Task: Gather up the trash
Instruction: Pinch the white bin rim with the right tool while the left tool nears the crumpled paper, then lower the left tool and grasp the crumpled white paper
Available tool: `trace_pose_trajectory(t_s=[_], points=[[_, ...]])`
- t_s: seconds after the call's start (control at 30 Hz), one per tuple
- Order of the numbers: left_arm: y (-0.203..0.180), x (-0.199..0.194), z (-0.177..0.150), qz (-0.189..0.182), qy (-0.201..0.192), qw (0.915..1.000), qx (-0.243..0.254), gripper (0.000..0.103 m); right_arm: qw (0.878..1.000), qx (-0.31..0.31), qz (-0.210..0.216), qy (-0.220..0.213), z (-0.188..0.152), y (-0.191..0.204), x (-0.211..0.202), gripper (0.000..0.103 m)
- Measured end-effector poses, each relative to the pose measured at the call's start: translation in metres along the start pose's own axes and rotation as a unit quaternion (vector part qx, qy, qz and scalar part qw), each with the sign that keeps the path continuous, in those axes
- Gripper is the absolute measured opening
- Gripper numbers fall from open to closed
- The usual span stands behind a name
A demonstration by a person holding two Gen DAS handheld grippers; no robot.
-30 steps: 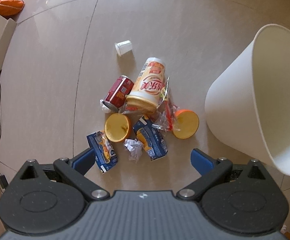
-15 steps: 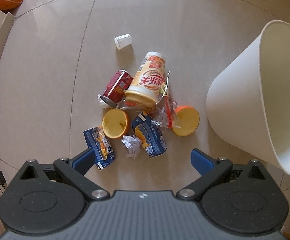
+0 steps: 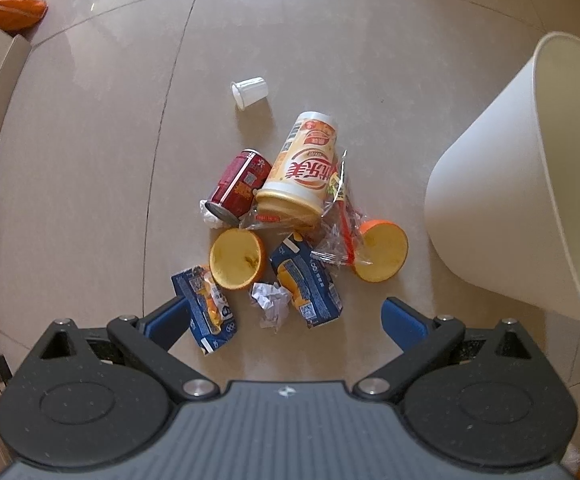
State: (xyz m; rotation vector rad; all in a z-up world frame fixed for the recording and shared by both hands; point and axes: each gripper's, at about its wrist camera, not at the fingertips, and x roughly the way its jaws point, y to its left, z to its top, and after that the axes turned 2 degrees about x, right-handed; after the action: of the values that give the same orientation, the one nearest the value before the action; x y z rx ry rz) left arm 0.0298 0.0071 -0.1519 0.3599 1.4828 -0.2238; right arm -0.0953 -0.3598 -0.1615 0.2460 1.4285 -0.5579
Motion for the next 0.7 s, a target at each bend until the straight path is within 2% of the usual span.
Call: trace_pose_trajectory(t_s=[0.1,0.23,0.37,0.7], points=[[-0.002,0.007,-0.004,-0.003,-0.022,0.9996,0.020,0.101,1.000,-0.010,0.000,0.000,-0.001,0.001,0.001,0.023],[-0.004,0.021,-0.012,-0.013,-0.057,0.9975,0.041,0.101,1.000,-0.015,-0.009,-0.010,-0.005,0.001,-0.001,0.017],[-0.004,0.042,-0.022,-0.033,-0.056,0.9972,0.039,0.101,1.000,-0.005,-0.004,-0.024,-0.008,-0.001,-0.007,0.012],[-0.003,0.083,-0.042,-0.033,-0.068,0.9952,0.062,0.099,0.999,-0.017,-0.012,-0.034,-0.013,0.007,-0.016,0.011]])
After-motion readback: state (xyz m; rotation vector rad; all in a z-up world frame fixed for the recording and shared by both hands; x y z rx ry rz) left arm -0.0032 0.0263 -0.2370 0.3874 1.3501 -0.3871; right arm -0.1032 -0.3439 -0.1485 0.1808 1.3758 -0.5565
